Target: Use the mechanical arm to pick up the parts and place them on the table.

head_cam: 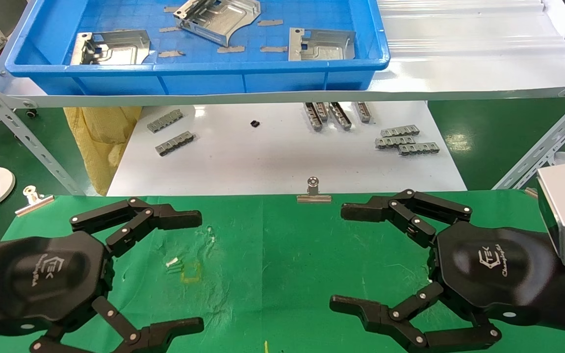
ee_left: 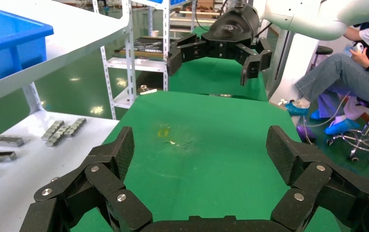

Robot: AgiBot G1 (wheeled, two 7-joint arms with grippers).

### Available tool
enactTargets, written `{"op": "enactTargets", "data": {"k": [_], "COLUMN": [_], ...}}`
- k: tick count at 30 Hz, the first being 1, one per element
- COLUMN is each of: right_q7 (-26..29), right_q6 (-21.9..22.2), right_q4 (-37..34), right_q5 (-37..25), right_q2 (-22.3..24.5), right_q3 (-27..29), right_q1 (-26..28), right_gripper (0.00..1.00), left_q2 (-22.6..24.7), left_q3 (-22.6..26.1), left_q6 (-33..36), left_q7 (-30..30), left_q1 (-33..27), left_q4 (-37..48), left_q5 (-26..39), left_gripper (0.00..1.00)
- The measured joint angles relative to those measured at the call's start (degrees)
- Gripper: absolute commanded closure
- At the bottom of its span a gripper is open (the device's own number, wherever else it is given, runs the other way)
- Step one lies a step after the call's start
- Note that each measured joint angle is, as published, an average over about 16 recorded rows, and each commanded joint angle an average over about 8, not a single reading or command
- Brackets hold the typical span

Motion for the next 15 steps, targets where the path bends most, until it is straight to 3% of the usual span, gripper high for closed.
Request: {"op": "enactTargets", "data": {"k": [15], "right_q7": [0.0], "right_q6": [0.0], "right_q4": [0.0], "right_q5": [0.0], "right_q2": [0.0], "right_q3": [0.0], "right_q1": [0.0], "right_gripper": [1.00], "left_q2": [0.0], "left_q3": [0.0], "left_q6": [0.0], "left_q7": [0.0], "left_q1": [0.0], "left_q4": [0.0], "left_q5": [0.0], "left_gripper": [0.00]}}
